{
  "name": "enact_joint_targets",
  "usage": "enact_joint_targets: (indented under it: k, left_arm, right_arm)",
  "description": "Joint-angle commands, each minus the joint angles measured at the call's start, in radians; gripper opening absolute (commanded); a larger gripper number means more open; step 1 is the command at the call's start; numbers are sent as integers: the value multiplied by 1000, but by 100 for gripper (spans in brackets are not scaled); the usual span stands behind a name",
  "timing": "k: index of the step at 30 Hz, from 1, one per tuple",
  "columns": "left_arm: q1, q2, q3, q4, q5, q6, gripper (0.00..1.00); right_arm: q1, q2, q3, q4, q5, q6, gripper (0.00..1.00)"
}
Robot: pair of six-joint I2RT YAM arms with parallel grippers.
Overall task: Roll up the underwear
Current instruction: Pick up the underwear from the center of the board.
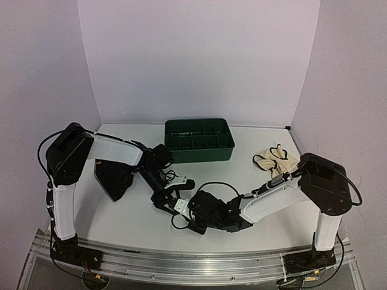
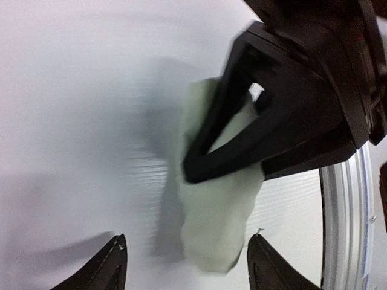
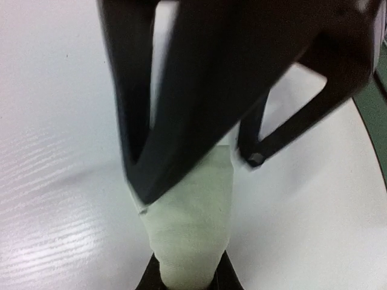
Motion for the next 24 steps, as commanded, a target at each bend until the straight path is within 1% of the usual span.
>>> enact_joint_targets:
  k: [1, 2, 4, 7, 10, 12, 14, 17, 20, 24]
  left_arm:
    - [106, -99, 112, -109, 10, -22, 72]
    - [124, -122, 126, -134, 7, -20, 75]
    - [165, -166, 153, -191, 4, -12, 77]
    - [201, -239, 180, -237, 3, -16, 82]
    - [226, -314, 180, -228, -16, -69, 84]
    - [233, -349, 158, -195, -50, -125, 85]
    - [235, -372, 130, -160, -74, -173, 86]
    - [236, -392, 77, -110, -58, -234, 86]
    - [236, -396, 34, -74, -44, -276, 87]
    - [236, -400, 2, -54, -56, -279, 87]
  right_arm:
    - [-18, -103, -53, -190, 5, 168, 0]
    - [-32, -131, -54, -203, -1, 210, 0]
    - [-67, -196, -52, -241, -28, 282, 0]
    - [-148, -279, -25, -288, -83, 345, 0]
    - [-272, -348, 28, -330, -123, 385, 0]
    - [-352, -364, 102, -365, -147, 396, 0]
    - [-434, -335, 219, -422, -163, 378, 0]
    - [-525, -222, 414, -508, -163, 312, 0]
    - [-594, -105, 551, -535, -149, 276, 0]
    - [-654, 39, 705, -557, -121, 288, 0]
